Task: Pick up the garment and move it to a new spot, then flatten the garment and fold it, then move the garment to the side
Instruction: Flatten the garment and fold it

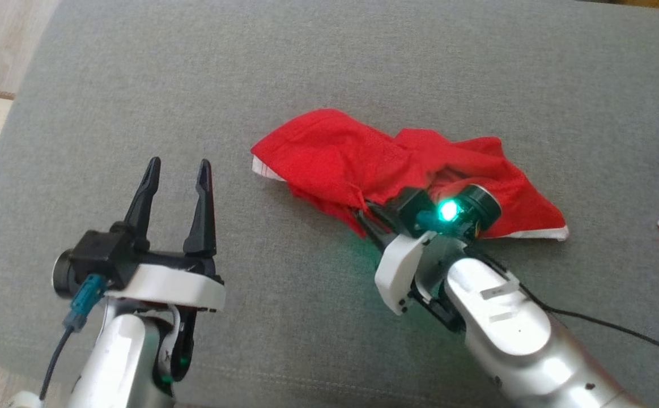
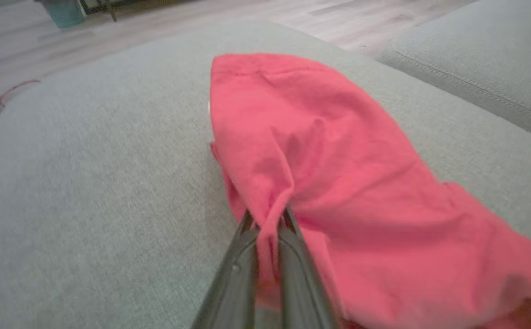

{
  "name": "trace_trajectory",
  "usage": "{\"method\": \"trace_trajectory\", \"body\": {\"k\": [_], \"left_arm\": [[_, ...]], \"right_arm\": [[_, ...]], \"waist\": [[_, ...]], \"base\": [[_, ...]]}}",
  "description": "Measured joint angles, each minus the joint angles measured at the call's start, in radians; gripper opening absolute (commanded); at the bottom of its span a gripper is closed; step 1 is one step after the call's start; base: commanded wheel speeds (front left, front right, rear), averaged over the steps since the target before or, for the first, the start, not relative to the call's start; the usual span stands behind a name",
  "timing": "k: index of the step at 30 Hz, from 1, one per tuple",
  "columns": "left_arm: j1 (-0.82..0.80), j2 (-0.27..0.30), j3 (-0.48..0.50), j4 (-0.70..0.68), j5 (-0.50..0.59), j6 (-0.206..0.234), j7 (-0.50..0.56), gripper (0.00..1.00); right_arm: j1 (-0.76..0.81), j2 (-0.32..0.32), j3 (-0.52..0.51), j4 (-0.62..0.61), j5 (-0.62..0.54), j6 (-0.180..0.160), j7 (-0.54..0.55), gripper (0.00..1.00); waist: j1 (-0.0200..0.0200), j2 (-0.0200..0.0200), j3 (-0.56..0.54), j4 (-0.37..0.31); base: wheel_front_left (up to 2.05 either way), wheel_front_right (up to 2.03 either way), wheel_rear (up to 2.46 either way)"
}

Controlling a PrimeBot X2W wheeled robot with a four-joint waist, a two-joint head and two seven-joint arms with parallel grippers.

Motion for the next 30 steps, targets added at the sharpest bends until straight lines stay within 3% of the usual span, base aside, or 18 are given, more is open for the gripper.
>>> {"method": "trace_trajectory", "body": {"k": [8, 12, 18, 20, 21, 28, 30], "left_arm": [[0.008, -0.007, 0.03, -0.005, 0.024, -0.011, 0.0, 1.0], [0.008, -0.007, 0.031, -0.005, 0.037, -0.022, 0.0, 1.0], [0.008, -0.008, 0.033, -0.004, 0.046, -0.03, -0.001, 1.0], [0.008, -0.009, 0.034, -0.003, 0.046, -0.034, -0.005, 1.0], [0.008, -0.009, 0.034, -0.003, 0.046, -0.034, -0.006, 1.0], [0.008, -0.009, 0.042, 0.001, 0.054, -0.035, -0.006, 1.0], [0.009, -0.009, 0.049, 0.001, 0.054, -0.035, -0.006, 1.0]], "right_arm": [[0.026, 0.001, -0.014, -0.163, 0.17, 0.0, -0.049, 0.0], [0.124, 0.002, -0.136, -0.246, 0.389, 0.0, -0.048, 0.0], [0.27, 0.002, -0.334, -0.24, 0.673, 0.0, -0.026, 0.0], [0.294, 0.003, -0.368, -0.219, 0.754, 0.0, -0.017, 0.47], [0.303, 0.004, -0.379, -0.207, 0.787, 0.0, -0.017, 1.0], [0.321, 0.013, -0.435, -0.193, 0.82, 0.0, -0.106, 1.0], [0.32, 0.012, -0.463, -0.214, 0.762, 0.0, -0.148, 1.0]], "waist": [[-0.0001, 0.0, -0.012, -0.057], [-0.0001, 0.0, -0.015, -0.094], [-0.0001, 0.0, -0.006, -0.137], [-0.0001, 0.0, -0.001, -0.145], [-0.0001, 0.0, 0.001, -0.15], [-0.0001, 0.0, 0.003, -0.174], [-0.0001, 0.0, 0.0, -0.179]], "base": [[0.0, 0.0, 0.0], [0.0, 0.0, 0.0], [0.0, 0.0, 0.0], [0.0, 0.0, 0.0], [0.0, 0.0, 0.0], [0.0, 0.0, 0.0], [0.0, 0.0, 0.0]]}}
